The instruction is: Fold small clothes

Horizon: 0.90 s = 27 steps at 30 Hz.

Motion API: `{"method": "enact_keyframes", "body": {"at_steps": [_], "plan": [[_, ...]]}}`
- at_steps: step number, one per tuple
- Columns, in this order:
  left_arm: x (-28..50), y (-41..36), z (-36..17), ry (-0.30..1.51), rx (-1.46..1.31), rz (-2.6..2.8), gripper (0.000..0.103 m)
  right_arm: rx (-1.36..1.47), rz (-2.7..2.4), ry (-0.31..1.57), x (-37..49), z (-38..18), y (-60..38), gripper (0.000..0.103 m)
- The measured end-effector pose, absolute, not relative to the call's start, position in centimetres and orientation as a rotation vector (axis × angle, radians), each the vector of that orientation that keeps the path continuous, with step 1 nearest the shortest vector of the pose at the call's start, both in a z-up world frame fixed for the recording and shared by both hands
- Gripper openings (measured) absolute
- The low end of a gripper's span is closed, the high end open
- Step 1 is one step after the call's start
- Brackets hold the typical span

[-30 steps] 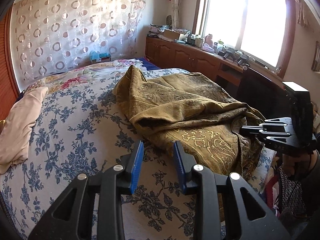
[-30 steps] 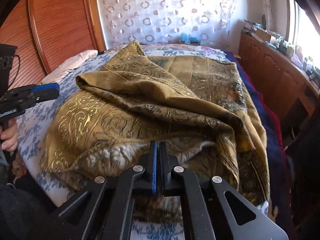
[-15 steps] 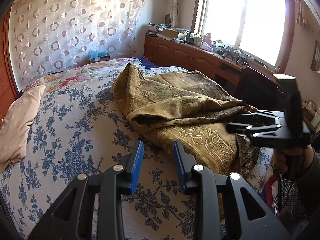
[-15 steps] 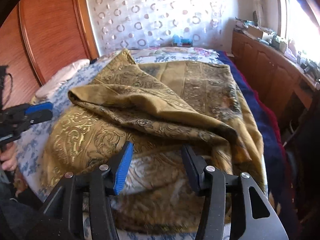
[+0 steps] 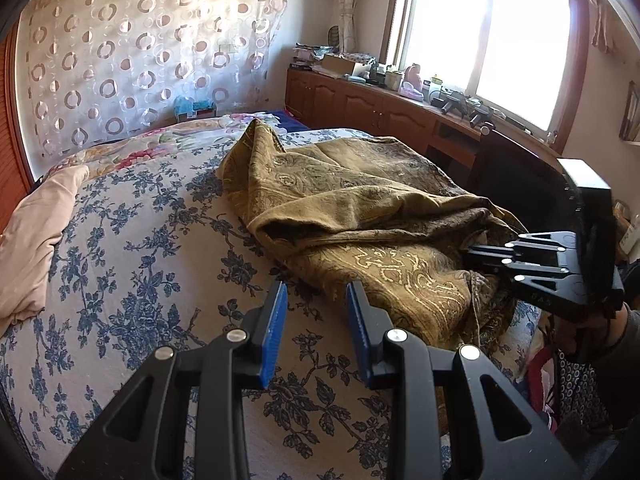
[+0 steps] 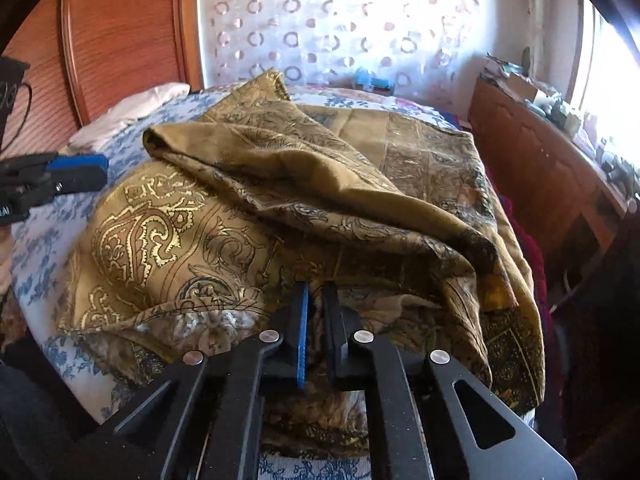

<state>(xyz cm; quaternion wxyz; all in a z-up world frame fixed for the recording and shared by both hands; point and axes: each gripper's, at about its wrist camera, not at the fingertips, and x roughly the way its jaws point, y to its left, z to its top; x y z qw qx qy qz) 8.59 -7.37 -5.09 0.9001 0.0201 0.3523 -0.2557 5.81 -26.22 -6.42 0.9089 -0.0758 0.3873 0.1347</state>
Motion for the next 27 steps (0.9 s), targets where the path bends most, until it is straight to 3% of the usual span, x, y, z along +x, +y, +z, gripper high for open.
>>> {"method": "enact_keyframes", "body": {"at_steps": [14, 27], "plan": [[8.5, -7.8, -5.2, 0.730, 0.048, -0.546, 0.029, -0.091, 0.243, 0.800, -1.1, -4.0, -30.3, 0.003], [8.2, -7.1, -5.0, 0.713, 0.044, -0.525, 0.029, -0.124, 0.213, 0.738, -1.2, -1.3, -30.2, 0.004]]}}
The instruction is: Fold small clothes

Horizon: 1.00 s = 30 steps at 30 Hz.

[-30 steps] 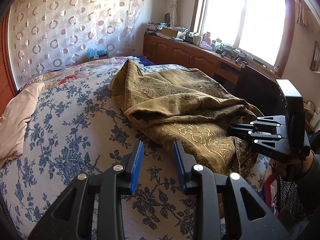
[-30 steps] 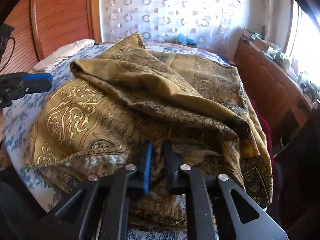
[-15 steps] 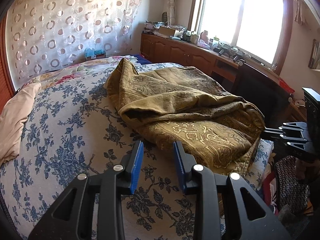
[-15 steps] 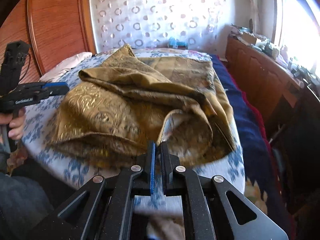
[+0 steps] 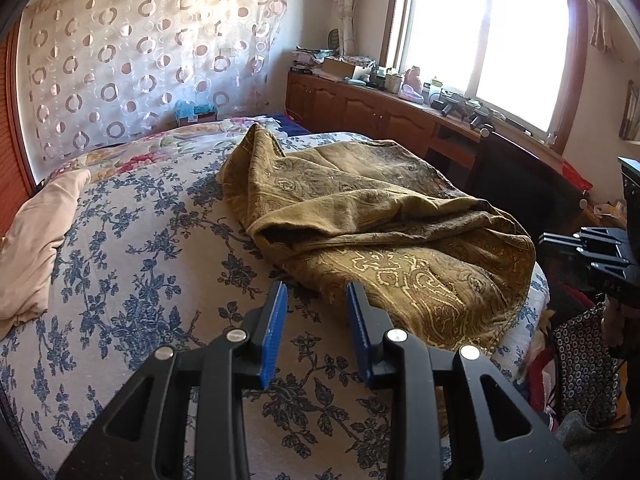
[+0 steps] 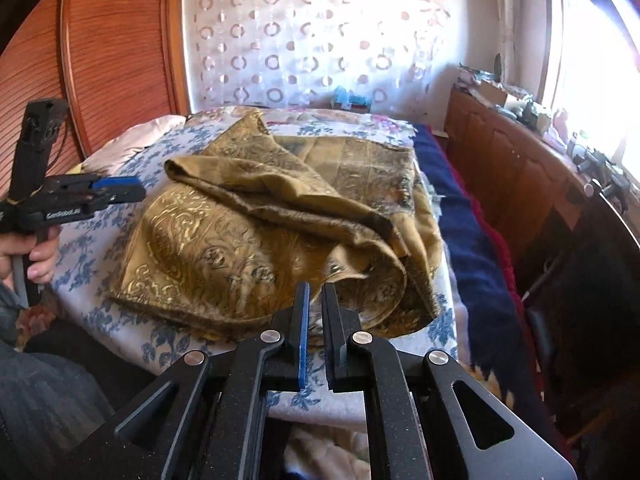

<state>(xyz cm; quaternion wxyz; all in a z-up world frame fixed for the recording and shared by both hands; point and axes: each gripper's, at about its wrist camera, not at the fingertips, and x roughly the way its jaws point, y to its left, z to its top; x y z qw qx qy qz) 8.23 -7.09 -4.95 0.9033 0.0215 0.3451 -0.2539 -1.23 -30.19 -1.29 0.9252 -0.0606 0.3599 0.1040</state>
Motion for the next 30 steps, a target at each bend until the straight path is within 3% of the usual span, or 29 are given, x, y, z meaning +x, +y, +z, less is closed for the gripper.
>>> {"method": "enact_keyframes", "body": {"at_steps": [12, 15, 19, 27, 30], "plan": [[8.2, -6.9, -4.9, 0.711, 0.041, -0.511, 0.029, -0.119, 0.206, 0.705, 0.4, -0.5, -30.2, 0.010], [8.2, -6.6, -4.8, 0.707, 0.040, -0.506, 0.029, -0.116, 0.220, 0.691, 0.9, -0.2, -29.7, 0.018], [8.2, -6.3, -4.7, 0.700, 0.036, -0.491, 0.029, -0.130, 0.248, 0.694, 2.2, -0.2, -28.5, 0.044], [8.3, -4.5, -4.4, 0.687, 0.009, -0.449, 0.029, -0.165, 0.363, 0.693, 6.5, 0.2, -24.6, 0.051], [8.4, -3.8, -4.3, 0.684, 0.000, -0.435, 0.029, -0.179, 0.417, 0.698, 8.2, 0.5, -22.5, 0.061]]}}
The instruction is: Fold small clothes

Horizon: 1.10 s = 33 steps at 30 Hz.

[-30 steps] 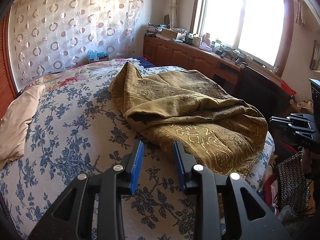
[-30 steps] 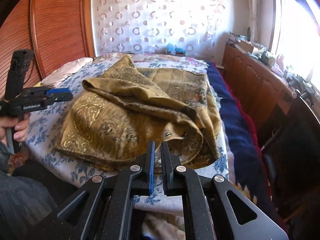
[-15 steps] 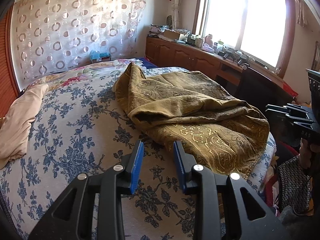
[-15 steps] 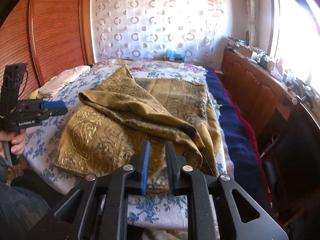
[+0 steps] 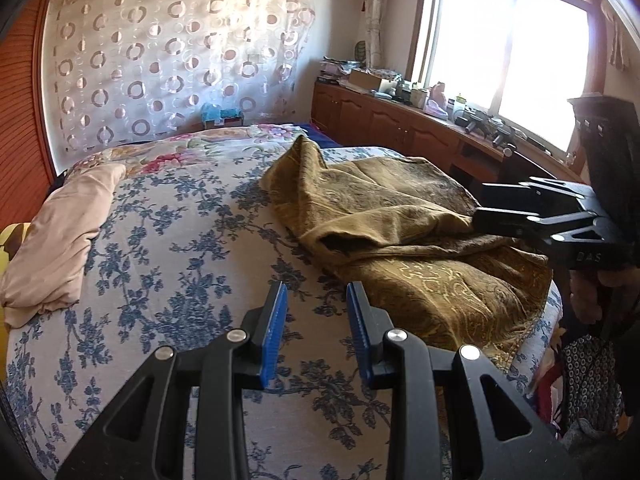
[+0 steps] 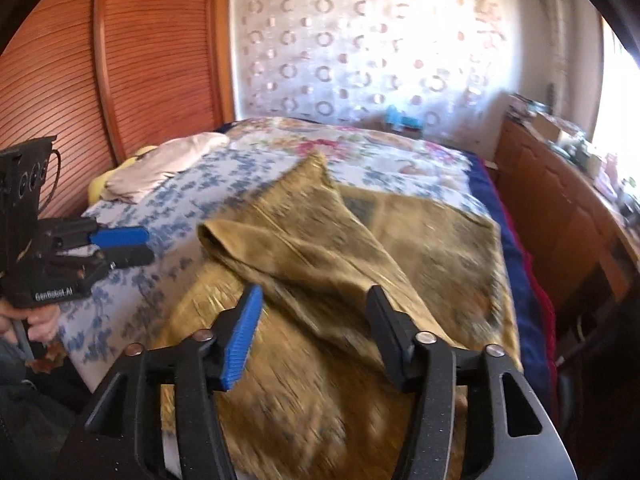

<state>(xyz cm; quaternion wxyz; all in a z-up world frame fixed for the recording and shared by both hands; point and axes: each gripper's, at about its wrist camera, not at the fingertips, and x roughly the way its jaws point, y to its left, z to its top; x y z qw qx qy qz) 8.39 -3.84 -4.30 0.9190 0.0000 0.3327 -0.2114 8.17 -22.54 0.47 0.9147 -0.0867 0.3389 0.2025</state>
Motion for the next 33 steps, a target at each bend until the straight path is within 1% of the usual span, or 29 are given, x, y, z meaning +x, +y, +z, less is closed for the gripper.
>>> {"method": "enact_keyframes", "body": {"at_steps": [7, 13, 23, 24, 26, 27, 28, 29, 33], "plan": [[8.4, -2.8, -4.4, 0.674, -0.010, -0.414, 0.029, -0.247, 0.523, 0.728, 11.3, 0.2, -17.5, 0.063], [8.4, -2.1, -4.8, 0.677, -0.020, -0.406, 0.029, -0.313, 0.610, 0.795, 13.7, -1.6, -13.3, 0.063], [8.4, -1.4, -5.2, 0.680, -0.033, -0.401, 0.029, -0.372, 0.601, 0.864, 16.2, -4.0, -10.9, 0.062], [8.4, -1.4, -5.2, 0.680, -0.033, -0.401, 0.029, -0.391, 0.594, 0.869, 16.3, -4.2, -10.7, 0.058], [8.3, -1.4, -5.2, 0.680, -0.034, -0.402, 0.029, -0.420, 0.581, 0.865, 16.4, -4.3, -10.9, 0.016], [8.3, -1.4, -5.3, 0.681, -0.034, -0.401, 0.029, -0.414, 0.591, 0.870, 16.6, -4.2, -11.0, 0.010], [8.3, -1.4, -5.3, 0.682, -0.034, -0.401, 0.029, -0.397, 0.602, 0.873, 16.8, -4.0, -11.5, 0.006], [8.3, -1.4, -5.4, 0.682, -0.033, -0.402, 0.029, -0.376, 0.604, 0.862, 16.9, -3.4, -12.2, 0.004], [8.3, -1.5, -5.5, 0.684, -0.032, -0.406, 0.029, -0.292, 0.570, 0.803, 17.8, -0.3, -15.4, 0.003]]}}
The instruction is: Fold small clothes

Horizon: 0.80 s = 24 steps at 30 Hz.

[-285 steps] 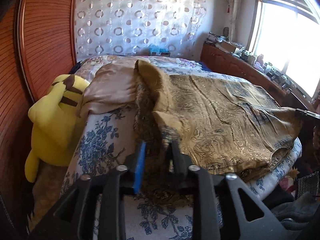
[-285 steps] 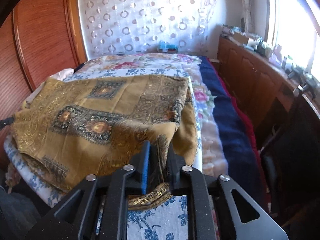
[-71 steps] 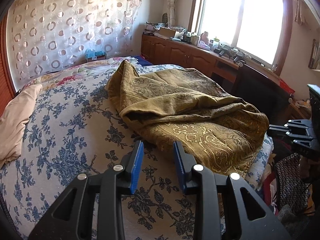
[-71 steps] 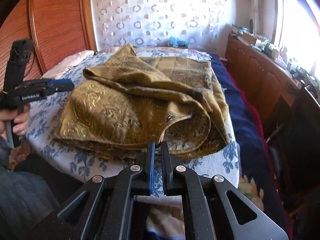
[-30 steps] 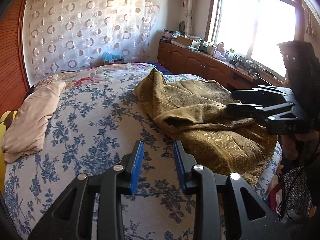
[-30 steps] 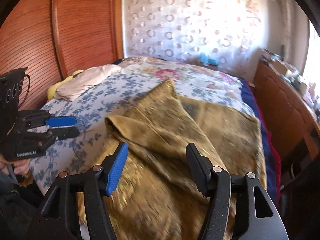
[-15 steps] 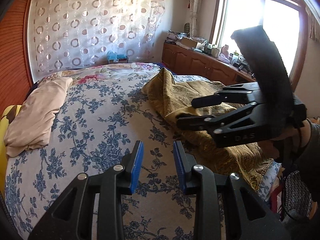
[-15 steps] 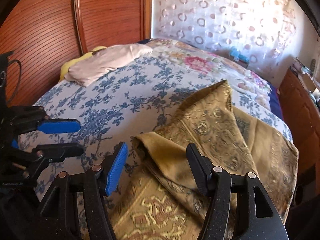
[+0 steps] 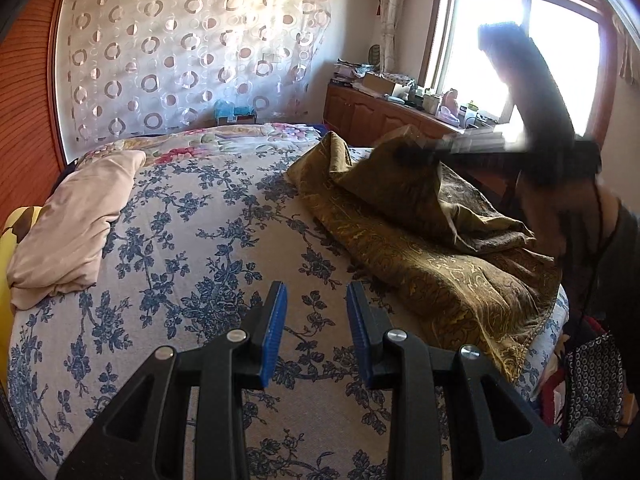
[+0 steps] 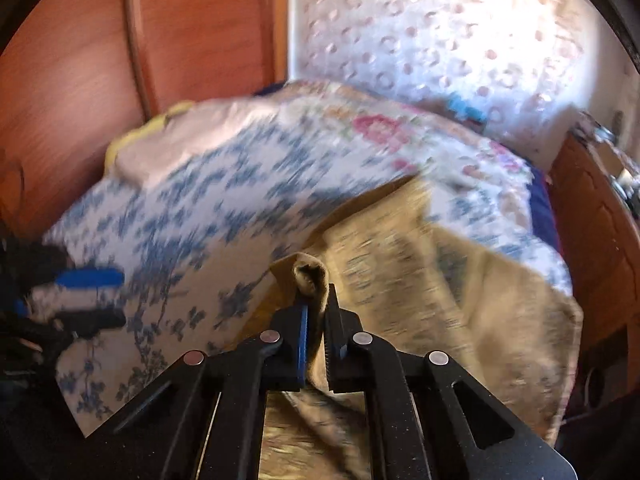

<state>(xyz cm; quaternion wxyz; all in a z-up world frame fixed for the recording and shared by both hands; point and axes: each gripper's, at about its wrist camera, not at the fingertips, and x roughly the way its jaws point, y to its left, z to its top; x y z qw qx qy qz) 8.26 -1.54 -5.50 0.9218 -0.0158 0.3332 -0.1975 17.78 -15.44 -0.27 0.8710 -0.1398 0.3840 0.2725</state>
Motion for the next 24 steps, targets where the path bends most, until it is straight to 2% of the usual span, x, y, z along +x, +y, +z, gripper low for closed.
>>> {"method": "enact_keyframes", "body": {"at_steps": [7, 17, 18, 19, 20, 21, 22, 24], "plan": [[8.5, -2.1, -5.6, 0.691, -0.024, -0.413, 0.029, -0.296, 0.346, 0.749, 22.7, 4.1, -22.4, 0.002], [8.8, -3.1, -6.2, 0.712, -0.001, -0.422, 0.029, -0.285, 0.035, 0.808, 30.5, 3.5, -29.5, 0.002], [8.8, -3.3, -6.2, 0.712, 0.001, -0.423, 0.029, -0.274, 0.020, 0.812, 30.9, 3.4, -29.8, 0.005], [8.8, -3.5, -6.2, 0.713, 0.003, -0.427, 0.029, -0.254, 0.014, 0.819, 31.1, 3.2, -30.1, 0.016], [8.7, -3.7, -6.1, 0.712, 0.008, -0.431, 0.029, -0.251, -0.008, 0.820, 31.2, 3.0, -30.3, 0.031], [8.6, -3.8, -6.1, 0.711, 0.011, -0.434, 0.029, -0.258, -0.025, 0.815, 31.0, 2.9, -30.4, 0.037], [8.5, -3.9, -6.0, 0.709, 0.014, -0.437, 0.029, -0.266, -0.029, 0.802, 30.5, 2.9, -30.4, 0.040], [8.4, -4.1, -6.0, 0.707, 0.016, -0.443, 0.029, -0.264, -0.002, 0.799, 29.2, 2.9, -30.6, 0.040]]}}
